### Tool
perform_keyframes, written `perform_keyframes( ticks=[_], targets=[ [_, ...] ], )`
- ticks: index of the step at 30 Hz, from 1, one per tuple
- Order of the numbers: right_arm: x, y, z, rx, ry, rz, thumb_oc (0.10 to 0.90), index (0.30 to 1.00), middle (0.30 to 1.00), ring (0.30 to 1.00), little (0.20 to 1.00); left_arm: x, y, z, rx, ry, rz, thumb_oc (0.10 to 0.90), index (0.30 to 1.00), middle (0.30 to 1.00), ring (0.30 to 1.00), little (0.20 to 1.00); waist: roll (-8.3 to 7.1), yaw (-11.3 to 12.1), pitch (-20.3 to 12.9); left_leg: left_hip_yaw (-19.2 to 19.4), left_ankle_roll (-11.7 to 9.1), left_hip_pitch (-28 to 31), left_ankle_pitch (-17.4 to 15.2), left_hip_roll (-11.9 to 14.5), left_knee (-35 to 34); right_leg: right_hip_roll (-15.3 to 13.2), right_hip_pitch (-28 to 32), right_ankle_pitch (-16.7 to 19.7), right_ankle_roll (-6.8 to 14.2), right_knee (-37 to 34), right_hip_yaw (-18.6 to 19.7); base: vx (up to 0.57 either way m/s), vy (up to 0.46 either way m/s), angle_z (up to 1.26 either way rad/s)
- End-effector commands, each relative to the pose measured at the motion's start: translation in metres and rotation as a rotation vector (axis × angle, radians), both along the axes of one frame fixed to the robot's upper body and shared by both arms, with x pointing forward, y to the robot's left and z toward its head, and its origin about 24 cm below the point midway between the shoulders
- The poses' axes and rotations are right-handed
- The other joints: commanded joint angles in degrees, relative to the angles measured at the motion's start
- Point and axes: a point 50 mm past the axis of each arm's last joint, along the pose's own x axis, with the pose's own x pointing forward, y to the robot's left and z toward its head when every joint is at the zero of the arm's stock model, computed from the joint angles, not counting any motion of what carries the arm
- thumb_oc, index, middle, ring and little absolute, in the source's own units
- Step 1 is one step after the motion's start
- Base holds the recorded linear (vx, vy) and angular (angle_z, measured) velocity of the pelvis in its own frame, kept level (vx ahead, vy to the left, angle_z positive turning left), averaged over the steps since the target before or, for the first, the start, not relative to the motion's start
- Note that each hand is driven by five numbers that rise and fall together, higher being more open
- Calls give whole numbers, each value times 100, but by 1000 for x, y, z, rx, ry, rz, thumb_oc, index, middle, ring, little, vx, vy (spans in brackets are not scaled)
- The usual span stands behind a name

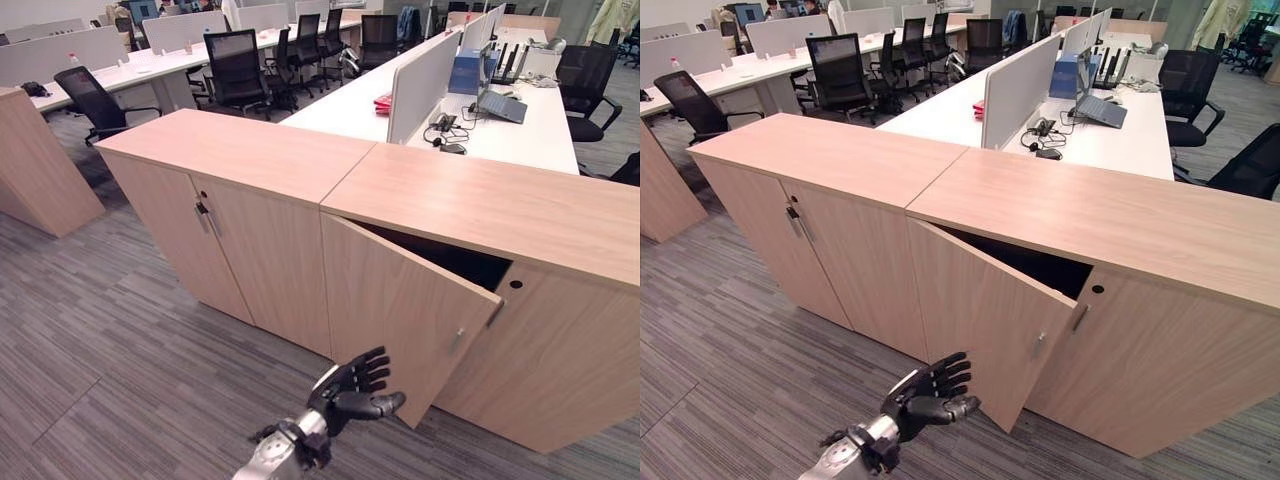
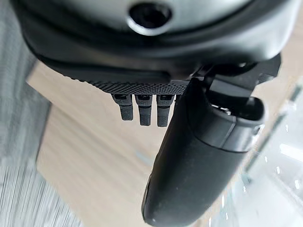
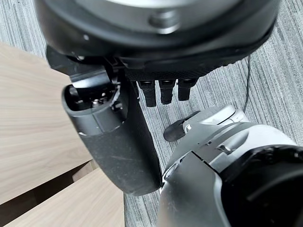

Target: Put the empty folder in the office cabinet

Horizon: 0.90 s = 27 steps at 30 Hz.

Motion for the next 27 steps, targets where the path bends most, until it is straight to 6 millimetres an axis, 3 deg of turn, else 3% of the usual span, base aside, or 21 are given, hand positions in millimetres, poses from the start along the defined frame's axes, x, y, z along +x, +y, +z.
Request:
perform_keyframes(
  ticks=[1, 4, 6, 8, 10, 11, 13, 14, 15, 16, 17, 18, 21, 22, 26, 27],
  targets=[
    [2, -3, 1, 8, 23, 13, 800, 900, 900, 900, 900, 23, 0, 13, 67, -140, 57, 800, 900, 900, 900, 900, 116, 86, -137, -114, -238, 25, -442, 64, -15, 147, 31, -302, -58, 39, -76, 11, -46, -1],
    [-3, -7, 2, 0, 37, 12, 800, 900, 900, 900, 900, 5, 23, -28, 196, 47, 122, 800, 900, 900, 900, 900, 119, -10, -191, -60, -260, 55, -428, 117, -15, 208, 42, -343, -76, 39, -5, 22, -83, -5],
    [-11, -15, 4, -19, 64, 24, 800, 900, 900, 900, 900, -24, 42, -72, 327, 290, 164, 800, 900, 900, 900, 900, 79, -172, -313, 5, -289, 141, -429, 213, -15, 315, 54, -395, -115, 39, 96, 54, -163, -8],
    [-13, -17, 4, -28, 81, 56, 800, 900, 900, 900, 900, -42, 49, -89, 394, 409, 163, 800, 900, 900, 900, 900, 44, -243, -351, 83, -290, 277, -436, 275, -15, 375, 83, -435, -148, 39, 195, 64, -134, -8],
    [1, -17, 4, -33, 56, 95, 800, 900, 900, 900, 900, -58, 64, -99, 513, 501, 149, 800, 900, 900, 900, 900, -146, -212, -271, 125, -280, 138, -561, 328, 727, 332, 183, -411, -235, 39, 294, 42, -155, -21],
    [11, -18, 5, -47, 42, 137, 800, 900, 900, 900, 900, -73, 70, -105, 576, 574, 126, 800, 900, 900, 900, 900, -198, -113, -205, -187, -253, -141, -442, 253, 1121, 326, 202, -381, -261, 39, 438, -3, -85, -25],
    [16, -18, 5, -52, 31, 163, 800, 900, 900, 900, 900, -88, 78, -108, 609, 641, 126, 800, 900, 900, 900, 900, -270, 38, -172, -755, -203, -619, -451, -51, 1238, 267, 191, -324, -274, 39, 561, -9, -34, -36],
    [16, -18, 5, -52, 31, 163, 800, 900, 900, 900, 900, -88, 78, -108, 609, 641, 126, 800, 900, 900, 900, 900, -274, 29, -187, -763, -202, -640, -439, -57, 1235, 262, 172, -321, -273, 39, 553, -4, -14, -66],
    [22, -18, 5, -50, 11, 172, 800, 900, 900, 900, 900, -103, 85, -110, 599, 703, 181, 800, 900, 900, 900, 900, -264, 168, -154, -1168, -142, -815, -535, -267, 1148, 253, 106, -271, -258, 54, 688, -7, -3, -68],
    [22, -18, 5, -50, 11, 172, 800, 900, 900, 900, 900, -103, 85, -110, 599, 703, 181, 800, 900, 900, 900, 900, -264, 170, -152, -1165, -141, -810, -536, -267, 1146, 252, 109, -271, -257, 54, 690, 48, 53, -71],
    [23, -16, 5, -37, -1, 164, 800, 900, 900, 900, 900, -125, 93, -112, 564, 791, 273, 800, 900, 900, 900, 900, -195, 261, -218, -1199, -61, -569, -491, -256, 669, 288, 74, -254, -241, 39, 775, 55, 57, -46],
    [23, -16, 5, -37, -1, 164, 800, 900, 900, 900, 900, -125, 93, -112, 564, 791, 273, 800, 900, 900, 900, 900, -194, 266, -216, -1193, -61, -551, -482, -254, 646, 290, 79, -254, -242, 39, 781, 90, 89, -47],
    [13, -14, 4, -29, 22, 172, 800, 900, 900, 900, 900, -166, 86, -115, 502, 924, 319, 800, 900, 900, 900, 900, -50, 291, -485, -1094, -25, -302, -326, -241, -15, 335, -10, -286, -197, 39, 803, 73, 119, -33],
    [12, -12, 3, -21, 26, 185, 800, 900, 900, 900, 900, -171, 83, -116, 496, 938, 307, 800, 900, 900, 900, 900, -30, 290, -530, -1089, -29, -300, -334, -252, -15, 353, -26, -303, -195, 39, 811, 37, 87, -21],
    [8, -8, 2, -7, 44, 218, 800, 900, 900, 900, 900, -174, 82, -116, 500, 943, 288, 800, 900, 900, 900, 900, 18, 278, -619, -1045, -18, -237, -380, -244, -15, 390, -47, -350, -183, 39, 860, 20, 55, -11],
    [5, -7, 2, -1, 66, 249, 800, 900, 900, 900, 900, -166, 84, -116, 540, 913, 238, 800, 900, 900, 900, 900, 35, 250, -611, -1037, -2, -218, -380, -262, -15, 391, -35, -333, -166, 39, 866, 11, 58, -25]
  ],
)
